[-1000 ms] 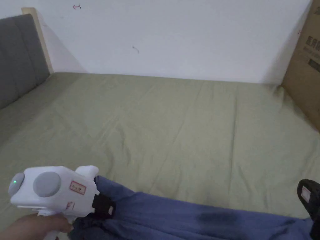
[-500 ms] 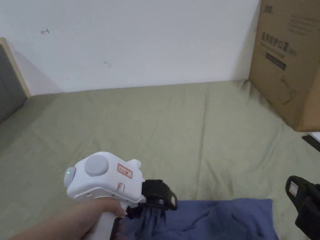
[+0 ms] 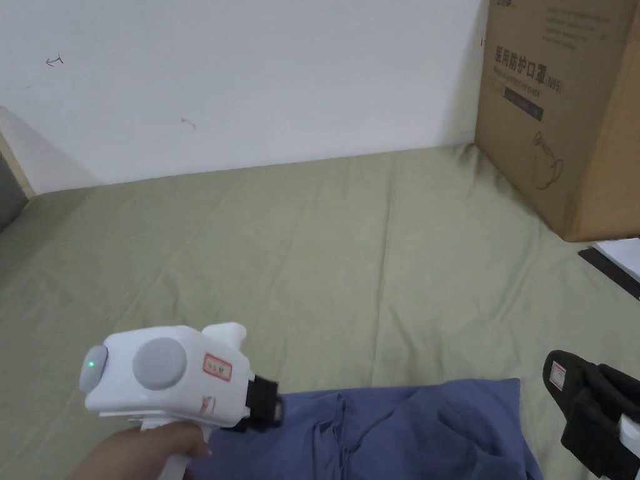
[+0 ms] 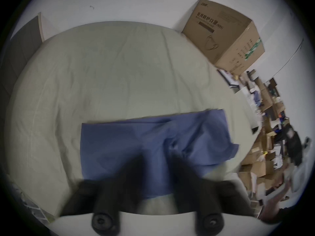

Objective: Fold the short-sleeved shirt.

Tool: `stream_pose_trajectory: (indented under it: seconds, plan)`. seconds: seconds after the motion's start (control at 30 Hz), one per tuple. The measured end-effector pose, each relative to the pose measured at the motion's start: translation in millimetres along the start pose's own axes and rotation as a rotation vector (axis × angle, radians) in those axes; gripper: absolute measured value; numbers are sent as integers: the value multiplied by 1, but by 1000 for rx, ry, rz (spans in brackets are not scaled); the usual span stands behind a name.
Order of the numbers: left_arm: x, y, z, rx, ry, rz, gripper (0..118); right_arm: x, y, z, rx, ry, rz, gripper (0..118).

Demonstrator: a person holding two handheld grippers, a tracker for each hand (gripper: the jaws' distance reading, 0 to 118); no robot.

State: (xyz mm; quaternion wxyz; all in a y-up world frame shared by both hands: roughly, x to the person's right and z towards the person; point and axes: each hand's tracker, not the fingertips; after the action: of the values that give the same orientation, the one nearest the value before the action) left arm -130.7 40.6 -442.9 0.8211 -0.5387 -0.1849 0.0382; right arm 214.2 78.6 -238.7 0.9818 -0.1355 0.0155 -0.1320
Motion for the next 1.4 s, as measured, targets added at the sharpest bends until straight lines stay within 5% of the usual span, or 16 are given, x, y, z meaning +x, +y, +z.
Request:
stream_pose_trajectory:
  seconds: [0.03, 0.4, 0.53, 0.63, 0.83, 0.93, 1.03, 1.1, 1.13, 1.2, 1.23, 1.4]
  plan:
    - [-1, -4, -11, -4, 57, 34, 0, -1, -1, -1, -8, 2, -1, 0]
    - [25, -14, -82, -67, -121, 115, 0, -9, -6, -9, -78, 16, -14, 0]
    - [6, -10, -71, -68, -498, 340, 0, -17, -7, -11, -87, 35, -20, 0]
    - [3, -12, -65, -124, -725, 382, 0, -23, -6, -13, -94, 45, -29, 0]
    - [-44, -11, 8, -8, -630, 229, 0, -31, 6, -13, -77, 116, -94, 0]
    - [-95, -21, 33, 25, -638, 253, 13, -32, 7, -17, -77, 116, -93, 0]
    - [-145, -34, 38, 56, -654, 320, 13, -33, 4, -24, -93, 121, -84, 0]
    - [-164, -45, 36, 76, -665, 360, 25, -32, 0, -30, -124, 133, -88, 0]
    - [-176, -49, 30, 73, -699, 378, 43, -33, -2, -34, -146, 130, -86, 0]
    - [-190, -55, 15, 29, -731, 411, 109, -36, -5, -41, -178, 117, -77, 0]
    - [-195, -58, 5, 18, -730, 419, 117, -37, -6, -43, -187, 114, -75, 0]
    - [-202, -60, -49, 42, -726, 527, 118, -41, -5, -54, -240, 138, -129, 0]
